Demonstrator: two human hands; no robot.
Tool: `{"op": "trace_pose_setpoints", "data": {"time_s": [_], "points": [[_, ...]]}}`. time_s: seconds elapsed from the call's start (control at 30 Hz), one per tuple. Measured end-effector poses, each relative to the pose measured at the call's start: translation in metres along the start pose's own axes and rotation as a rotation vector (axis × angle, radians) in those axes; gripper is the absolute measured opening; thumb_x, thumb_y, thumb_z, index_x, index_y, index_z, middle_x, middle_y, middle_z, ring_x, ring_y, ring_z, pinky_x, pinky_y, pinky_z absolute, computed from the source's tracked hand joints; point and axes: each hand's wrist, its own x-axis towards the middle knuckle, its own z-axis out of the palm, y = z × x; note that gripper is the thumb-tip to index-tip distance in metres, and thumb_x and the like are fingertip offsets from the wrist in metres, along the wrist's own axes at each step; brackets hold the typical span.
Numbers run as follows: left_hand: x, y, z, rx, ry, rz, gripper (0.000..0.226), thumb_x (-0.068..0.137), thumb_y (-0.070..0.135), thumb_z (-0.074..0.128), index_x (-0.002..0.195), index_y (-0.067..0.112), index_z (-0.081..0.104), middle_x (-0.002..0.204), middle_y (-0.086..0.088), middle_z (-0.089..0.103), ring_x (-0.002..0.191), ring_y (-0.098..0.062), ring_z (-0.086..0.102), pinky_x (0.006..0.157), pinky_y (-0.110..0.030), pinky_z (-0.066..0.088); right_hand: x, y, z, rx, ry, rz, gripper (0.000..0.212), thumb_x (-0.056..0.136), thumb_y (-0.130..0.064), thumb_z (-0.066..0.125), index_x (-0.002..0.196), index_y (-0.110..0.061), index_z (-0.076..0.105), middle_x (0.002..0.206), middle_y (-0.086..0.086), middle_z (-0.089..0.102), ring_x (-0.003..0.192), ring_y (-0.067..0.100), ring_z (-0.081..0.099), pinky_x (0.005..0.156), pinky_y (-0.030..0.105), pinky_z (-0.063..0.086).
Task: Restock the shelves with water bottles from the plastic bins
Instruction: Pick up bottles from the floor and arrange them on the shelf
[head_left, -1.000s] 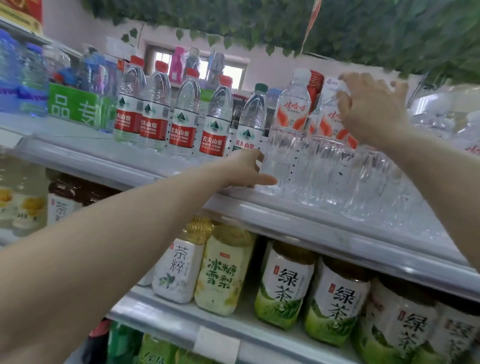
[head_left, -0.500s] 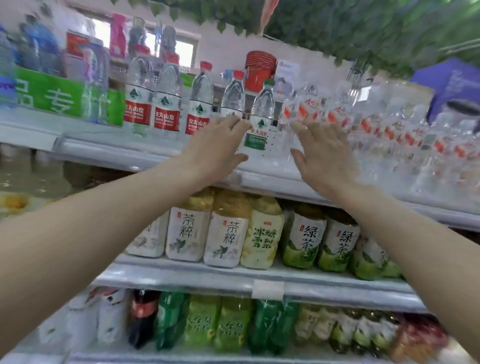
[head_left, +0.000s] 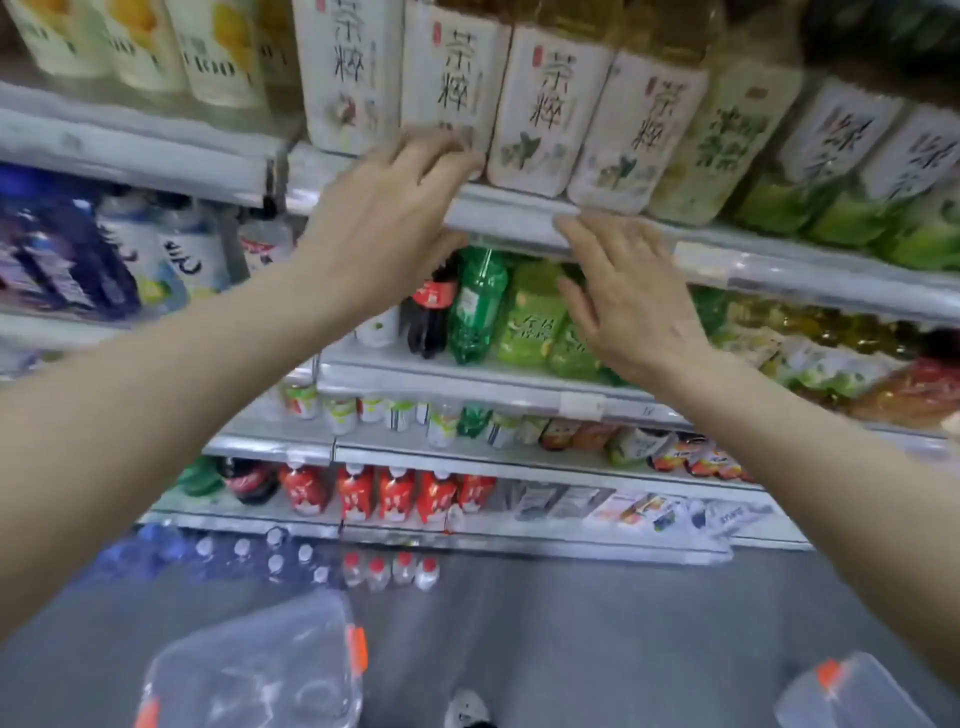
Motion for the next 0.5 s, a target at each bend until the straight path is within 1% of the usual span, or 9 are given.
{"op": "trace_pose_setpoints", "data": {"time_s": [0.07, 0.13, 0.2, 0.27, 0.33, 0.4, 0.5], "points": [[-0.043, -0.003, 0.035, -0.037, -0.024, -0.014, 0.051, 0.087, 0.031, 0.059, 0.129, 0.004, 0.052, 0.13, -0.018, 0.053, 0.119, -0.038, 0.048, 0.101, -0.039, 0.034, -0.022, -0.023, 0.047, 0.081, -0.047, -0.035, 0.051, 0.097, -0.028, 0.045, 0.142, -0.005, 0.045, 0.137, 0.019, 0.052, 0.12, 0.036, 0.05, 0.102, 0.048, 0.036], [-0.09, 0.0, 0.072, -0.064, -0.112, -0.029, 0.049, 0.088, 0.03, 0.06, 0.128, 0.004, 0.052, 0.129, -0.017, 0.053, 0.12, -0.036, 0.046, 0.104, -0.037, 0.032, -0.049, -0.049, 0.094, 0.167, -0.113, -0.051, 0.05, 0.098, -0.028, 0.045, 0.142, -0.004, 0.045, 0.136, 0.02, 0.052, 0.118, 0.038, 0.051, 0.102, 0.048, 0.036], [-0.139, 0.003, 0.113, -0.103, -0.189, -0.068, 0.047, 0.087, 0.027, 0.064, 0.127, 0.004, 0.054, 0.128, -0.017, 0.054, 0.119, -0.035, 0.046, 0.102, -0.037, 0.033, -0.079, -0.074, 0.142, 0.228, -0.179, -0.064, 0.049, 0.098, -0.027, 0.045, 0.142, -0.005, 0.045, 0.135, 0.018, 0.052, 0.114, 0.036, 0.051, 0.1, 0.046, 0.035], [-0.189, 0.008, 0.155, -0.145, -0.25, -0.105, 0.044, 0.087, 0.025, 0.064, 0.126, 0.005, 0.056, 0.127, -0.017, 0.056, 0.118, -0.036, 0.048, 0.101, -0.04, 0.036, -0.111, -0.096, 0.19, 0.276, -0.234, -0.072, 0.049, 0.096, -0.026, 0.05, 0.141, -0.007, 0.045, 0.133, 0.016, 0.053, 0.112, 0.033, 0.049, 0.099, 0.043, 0.034], [-0.238, 0.015, 0.199, -0.171, -0.327, -0.123, 0.042, 0.089, 0.028, 0.058, 0.125, 0.006, 0.058, 0.126, -0.016, 0.057, 0.117, -0.037, 0.051, 0.103, -0.042, 0.039, -0.146, -0.117, 0.239, 0.35, -0.304, -0.049, 0.05, 0.094, -0.025, 0.054, 0.14, -0.008, 0.046, 0.131, 0.014, 0.055, 0.112, 0.032, 0.051, 0.099, 0.042, 0.037], [-0.288, 0.023, 0.245, -0.199, -0.4, -0.139, 0.044, 0.086, 0.027, 0.058, 0.123, 0.004, 0.06, 0.125, -0.018, 0.058, 0.115, -0.038, 0.052, 0.104, -0.043, 0.038, -0.181, -0.135, 0.289, 0.402, -0.396, -0.018, 0.051, 0.094, -0.026, 0.052, 0.142, -0.008, 0.045, 0.131, 0.013, 0.054, 0.114, 0.032, 0.053, 0.1, 0.042, 0.039], [-0.365, 0.04, 0.314, -0.267, -0.513, -0.202, 0.047, 0.083, 0.026, 0.059, 0.125, 0.007, 0.054, 0.127, -0.016, 0.056, 0.116, -0.039, 0.051, 0.103, -0.045, 0.04, -0.236, -0.158, 0.364, 0.452, -0.533, 0.054, 0.053, 0.097, -0.028, 0.049, 0.145, -0.009, 0.039, 0.136, 0.013, 0.052, 0.119, 0.033, 0.052, 0.101, 0.044, 0.041]]}}
